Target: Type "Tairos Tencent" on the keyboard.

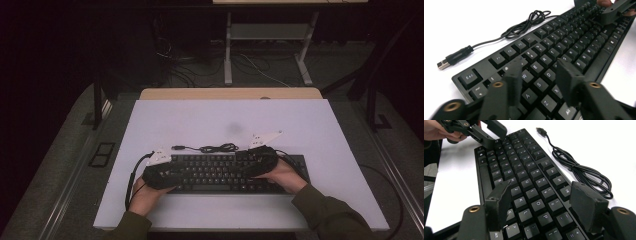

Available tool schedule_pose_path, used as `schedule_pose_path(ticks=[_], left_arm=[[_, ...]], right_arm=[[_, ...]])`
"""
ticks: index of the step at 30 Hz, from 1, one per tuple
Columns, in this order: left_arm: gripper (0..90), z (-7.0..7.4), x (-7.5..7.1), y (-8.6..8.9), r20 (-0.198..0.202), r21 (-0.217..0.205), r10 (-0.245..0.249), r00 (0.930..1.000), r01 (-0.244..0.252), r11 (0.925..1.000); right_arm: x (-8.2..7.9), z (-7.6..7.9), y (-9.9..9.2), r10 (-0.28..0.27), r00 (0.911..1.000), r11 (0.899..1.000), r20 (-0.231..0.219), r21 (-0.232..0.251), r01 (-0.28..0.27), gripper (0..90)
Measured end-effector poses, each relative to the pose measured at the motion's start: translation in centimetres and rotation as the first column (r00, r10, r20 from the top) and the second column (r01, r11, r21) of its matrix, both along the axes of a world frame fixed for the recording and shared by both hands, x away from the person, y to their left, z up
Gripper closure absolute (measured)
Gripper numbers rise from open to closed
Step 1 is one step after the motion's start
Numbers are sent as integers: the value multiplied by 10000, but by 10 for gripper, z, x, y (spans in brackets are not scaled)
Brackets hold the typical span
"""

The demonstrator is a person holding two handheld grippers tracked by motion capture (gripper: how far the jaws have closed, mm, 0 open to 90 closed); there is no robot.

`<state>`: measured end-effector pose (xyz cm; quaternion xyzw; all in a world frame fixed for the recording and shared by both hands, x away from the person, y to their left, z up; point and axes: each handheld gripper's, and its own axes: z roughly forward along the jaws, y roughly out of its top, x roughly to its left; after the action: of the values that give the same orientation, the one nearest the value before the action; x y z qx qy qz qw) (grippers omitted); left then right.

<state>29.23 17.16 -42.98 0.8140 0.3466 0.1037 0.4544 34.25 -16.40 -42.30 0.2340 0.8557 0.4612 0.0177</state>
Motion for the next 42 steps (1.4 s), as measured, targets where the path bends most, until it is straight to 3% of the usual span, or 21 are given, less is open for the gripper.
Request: schedule_pose_path(ticks=[7, 26, 42], left_arm=[[879, 0, -2, 2, -148, 223, -83, 9999, 86, 9997], [885, -6, 1, 2, -297, 703, -51, 9995, 72, 9975], [885, -9, 2, 2, -445, 831, -53, 9990, 90, 9965]], right_arm=[[1, 0, 3, 95, 10000, 10000, 18, 8, -95, 329], [1, 0, 5, 115, 9999, 9999, -1, -5, -115, 328], [1, 0, 5, 101, 9999, 9999, 3, -7, -101, 328]])
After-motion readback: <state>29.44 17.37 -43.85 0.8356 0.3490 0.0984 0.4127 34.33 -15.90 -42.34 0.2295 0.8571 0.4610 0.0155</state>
